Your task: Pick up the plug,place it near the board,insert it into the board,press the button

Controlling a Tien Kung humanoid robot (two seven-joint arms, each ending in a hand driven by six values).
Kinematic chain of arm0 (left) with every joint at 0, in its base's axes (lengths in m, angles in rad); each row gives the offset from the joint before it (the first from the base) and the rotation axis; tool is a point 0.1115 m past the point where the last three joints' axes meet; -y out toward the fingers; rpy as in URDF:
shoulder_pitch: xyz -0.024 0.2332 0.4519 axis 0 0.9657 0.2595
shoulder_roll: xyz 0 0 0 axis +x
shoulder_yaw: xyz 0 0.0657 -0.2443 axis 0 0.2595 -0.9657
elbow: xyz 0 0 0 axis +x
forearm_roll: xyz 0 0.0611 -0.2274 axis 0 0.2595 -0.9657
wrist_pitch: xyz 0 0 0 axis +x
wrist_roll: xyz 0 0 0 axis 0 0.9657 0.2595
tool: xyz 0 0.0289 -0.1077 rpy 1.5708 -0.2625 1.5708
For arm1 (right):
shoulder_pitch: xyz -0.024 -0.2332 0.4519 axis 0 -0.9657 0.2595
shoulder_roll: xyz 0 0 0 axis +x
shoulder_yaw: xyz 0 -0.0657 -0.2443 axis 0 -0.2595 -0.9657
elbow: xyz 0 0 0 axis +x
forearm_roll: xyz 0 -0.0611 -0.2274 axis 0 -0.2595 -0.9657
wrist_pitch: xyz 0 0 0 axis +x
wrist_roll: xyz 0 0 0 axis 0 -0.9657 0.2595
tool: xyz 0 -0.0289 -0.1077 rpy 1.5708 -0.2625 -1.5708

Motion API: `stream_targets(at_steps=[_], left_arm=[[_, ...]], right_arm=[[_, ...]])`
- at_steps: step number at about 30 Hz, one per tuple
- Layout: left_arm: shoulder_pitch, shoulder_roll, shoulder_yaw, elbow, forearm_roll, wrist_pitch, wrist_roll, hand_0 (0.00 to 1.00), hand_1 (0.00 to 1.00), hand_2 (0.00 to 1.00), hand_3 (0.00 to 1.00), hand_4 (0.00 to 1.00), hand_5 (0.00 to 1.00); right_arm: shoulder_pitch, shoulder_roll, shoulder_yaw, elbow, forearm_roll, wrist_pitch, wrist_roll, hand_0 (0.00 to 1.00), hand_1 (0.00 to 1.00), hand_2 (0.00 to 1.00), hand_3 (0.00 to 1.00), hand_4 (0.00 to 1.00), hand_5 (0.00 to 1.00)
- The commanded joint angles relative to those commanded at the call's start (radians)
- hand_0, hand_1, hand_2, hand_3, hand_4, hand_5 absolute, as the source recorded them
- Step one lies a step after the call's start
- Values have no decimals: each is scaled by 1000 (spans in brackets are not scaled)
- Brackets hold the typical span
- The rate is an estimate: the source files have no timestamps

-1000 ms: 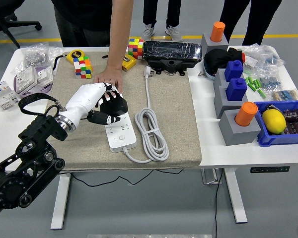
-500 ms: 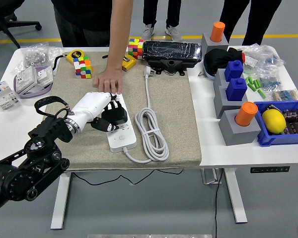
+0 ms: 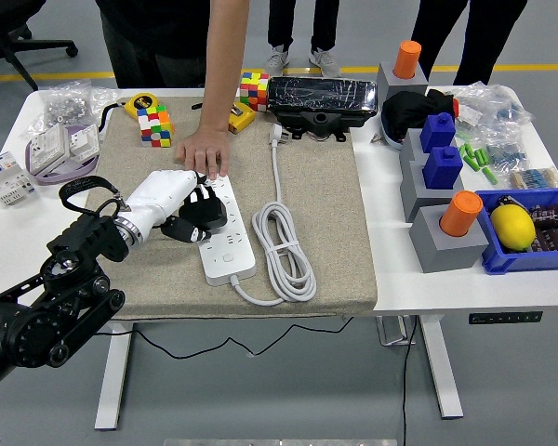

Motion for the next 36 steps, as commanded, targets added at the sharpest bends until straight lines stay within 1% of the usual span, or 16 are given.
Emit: stream_targets(at_steps=[9,13,21,36], left_arm=[[2,12,-19,2,0,-7,-3,214,241,361,509,818,2],[1,12,-22,1,4,-11,-2,215,247,362,509,818,2],[3,15,-13,0,-3,-24,-4,217,247,364,509,817,2],[3,27,-10,-4,-7,-32,-6,220,260,369,508,814,2]], right_arm=[[1,0,1,0,1,0,-1,804,751,747,789,998,998],[1,0,1,0,0,1,0,804,751,747,789,998,998],[4,-1,0,0,3,-1,1,804,751,747,789,998,998],[2,-2,0,0,3,1,1,804,751,747,788,998,998]])
